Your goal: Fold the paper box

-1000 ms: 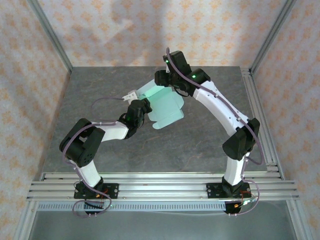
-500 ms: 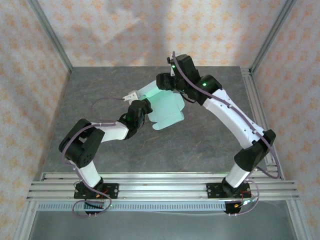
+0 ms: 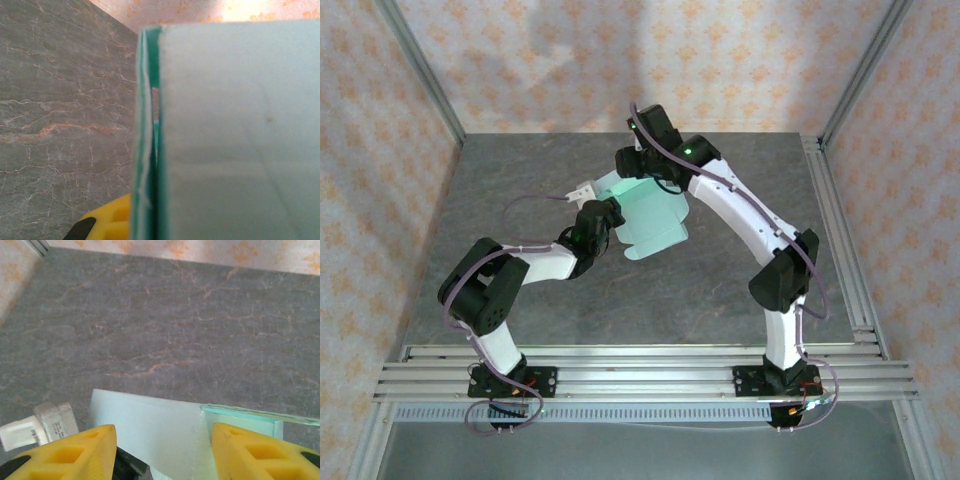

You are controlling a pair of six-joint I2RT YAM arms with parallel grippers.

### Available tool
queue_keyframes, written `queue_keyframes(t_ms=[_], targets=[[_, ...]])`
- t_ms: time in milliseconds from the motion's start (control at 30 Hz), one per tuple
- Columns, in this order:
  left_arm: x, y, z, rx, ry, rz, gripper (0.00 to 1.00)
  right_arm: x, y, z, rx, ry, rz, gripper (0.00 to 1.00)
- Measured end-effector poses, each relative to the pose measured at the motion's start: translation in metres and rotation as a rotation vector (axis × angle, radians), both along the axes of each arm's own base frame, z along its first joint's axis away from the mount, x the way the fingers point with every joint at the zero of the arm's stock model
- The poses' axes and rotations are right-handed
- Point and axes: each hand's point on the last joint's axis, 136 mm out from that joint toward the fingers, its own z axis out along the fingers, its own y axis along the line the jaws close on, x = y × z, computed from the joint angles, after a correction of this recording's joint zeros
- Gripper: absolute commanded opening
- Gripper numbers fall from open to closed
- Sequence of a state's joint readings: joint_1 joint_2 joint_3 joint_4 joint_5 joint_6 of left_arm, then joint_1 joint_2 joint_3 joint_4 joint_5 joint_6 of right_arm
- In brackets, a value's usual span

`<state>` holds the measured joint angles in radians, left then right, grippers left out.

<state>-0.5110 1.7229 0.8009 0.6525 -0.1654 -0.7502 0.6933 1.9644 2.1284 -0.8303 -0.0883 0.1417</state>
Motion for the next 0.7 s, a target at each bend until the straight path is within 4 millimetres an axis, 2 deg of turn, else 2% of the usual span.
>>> queue_keyframes(t_ms=[200, 700], targets=[[-0.002, 0.0011, -0.0047, 0.008, 0.014, 0.0, 0.0, -0.0011, -0.0058, -0.008, -0.021, 0.026, -0.031, 0.53], [-0.005, 0.0027, 0.0019, 0.002, 0.004, 0.0, 0.0, -0.001, -0.0065, -0.0096, 0.039, 0.073, -0.072, 0.18]])
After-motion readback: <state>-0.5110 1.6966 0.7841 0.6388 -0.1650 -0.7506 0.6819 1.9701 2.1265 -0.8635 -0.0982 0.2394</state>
